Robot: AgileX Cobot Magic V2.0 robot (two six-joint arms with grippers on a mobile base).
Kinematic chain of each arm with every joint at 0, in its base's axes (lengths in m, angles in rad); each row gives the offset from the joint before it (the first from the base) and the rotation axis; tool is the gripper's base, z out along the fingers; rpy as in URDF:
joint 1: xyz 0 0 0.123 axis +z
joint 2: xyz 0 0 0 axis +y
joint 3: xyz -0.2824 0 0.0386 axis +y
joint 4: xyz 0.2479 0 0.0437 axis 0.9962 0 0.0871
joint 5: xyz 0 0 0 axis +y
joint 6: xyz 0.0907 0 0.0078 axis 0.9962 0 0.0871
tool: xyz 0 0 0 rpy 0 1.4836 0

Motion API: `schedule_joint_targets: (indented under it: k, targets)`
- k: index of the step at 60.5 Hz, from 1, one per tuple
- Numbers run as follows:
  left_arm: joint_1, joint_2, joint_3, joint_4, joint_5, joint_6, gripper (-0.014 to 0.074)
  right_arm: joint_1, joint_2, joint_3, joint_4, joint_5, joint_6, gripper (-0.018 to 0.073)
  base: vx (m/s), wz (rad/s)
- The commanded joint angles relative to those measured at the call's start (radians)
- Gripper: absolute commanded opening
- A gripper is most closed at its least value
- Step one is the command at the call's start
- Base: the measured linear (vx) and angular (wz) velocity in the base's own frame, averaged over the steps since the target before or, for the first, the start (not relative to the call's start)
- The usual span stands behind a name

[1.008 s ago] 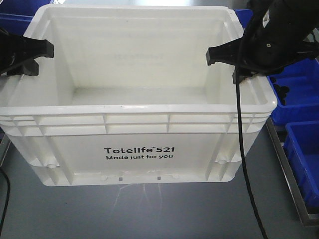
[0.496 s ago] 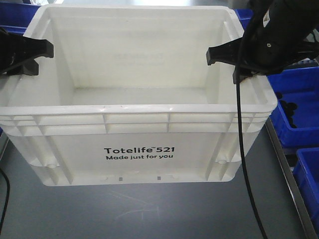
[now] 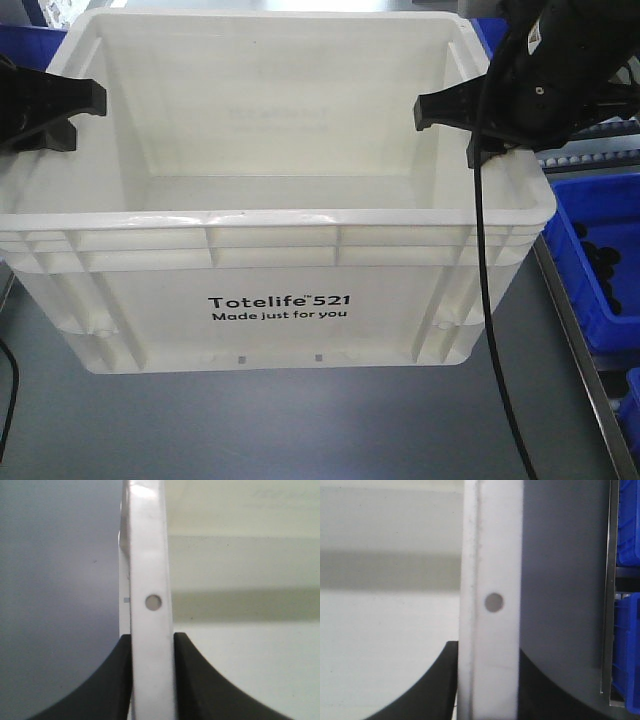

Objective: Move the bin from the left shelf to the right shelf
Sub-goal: 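Keep holding the crate with both grippers while driving to the other shelf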

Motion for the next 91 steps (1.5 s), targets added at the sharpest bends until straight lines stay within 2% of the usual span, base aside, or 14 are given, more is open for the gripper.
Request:
schedule_joint_targets:
  k: [1,91]
  targets:
    - [-0.008,-0.044,-0.041,-0.024,-0.099,0.018,0.0092,-0.002,-0.051,-0.039,-0.059,-0.042,0.007,-0.0008,0.36,-0.02]
    - [-0.008,-0.043,-0.041,-0.024,-0.100,0.018,0.0092,-0.002,-0.051,-0.039,-0.060,-0.042,0.007,-0.0008,0.37,0.04]
